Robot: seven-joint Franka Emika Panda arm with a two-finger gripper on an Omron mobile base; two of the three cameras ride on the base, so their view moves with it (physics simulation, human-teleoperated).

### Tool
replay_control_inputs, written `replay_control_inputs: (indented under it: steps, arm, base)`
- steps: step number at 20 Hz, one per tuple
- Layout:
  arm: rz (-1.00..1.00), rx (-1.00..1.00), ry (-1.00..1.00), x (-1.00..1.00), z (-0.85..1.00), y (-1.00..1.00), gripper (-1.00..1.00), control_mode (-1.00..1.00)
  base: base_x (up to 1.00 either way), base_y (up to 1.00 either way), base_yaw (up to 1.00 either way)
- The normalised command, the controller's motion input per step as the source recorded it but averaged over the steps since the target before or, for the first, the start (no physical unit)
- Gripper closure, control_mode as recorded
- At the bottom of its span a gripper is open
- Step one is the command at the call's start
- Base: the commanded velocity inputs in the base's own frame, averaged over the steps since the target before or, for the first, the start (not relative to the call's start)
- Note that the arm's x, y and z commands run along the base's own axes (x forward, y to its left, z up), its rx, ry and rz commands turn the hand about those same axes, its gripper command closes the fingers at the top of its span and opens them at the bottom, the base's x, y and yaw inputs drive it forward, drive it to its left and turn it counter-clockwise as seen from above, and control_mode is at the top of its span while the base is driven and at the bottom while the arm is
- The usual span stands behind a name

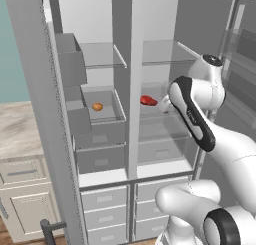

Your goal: There's a steak in the fridge that needs to be moved to the freezer for freezing. Pick up the steak from the fridge, place it on any shelf in the freezer, and close the fridge and freezer doors when done.

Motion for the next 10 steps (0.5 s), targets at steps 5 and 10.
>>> replay_control_inputs:
  steps: [5, 10]
  arm:
    - [0.01, 0.00, -0.04, 0.60, -0.15, 0.07, -1.00, -1.00]
    - [0.00, 0.00, 0.00, 0.61, -0.16, 0.00, -1.00, -1.00]
  base:
    - [0.00, 0.00, 0.00]
    - [0.00, 0.00, 0.00]
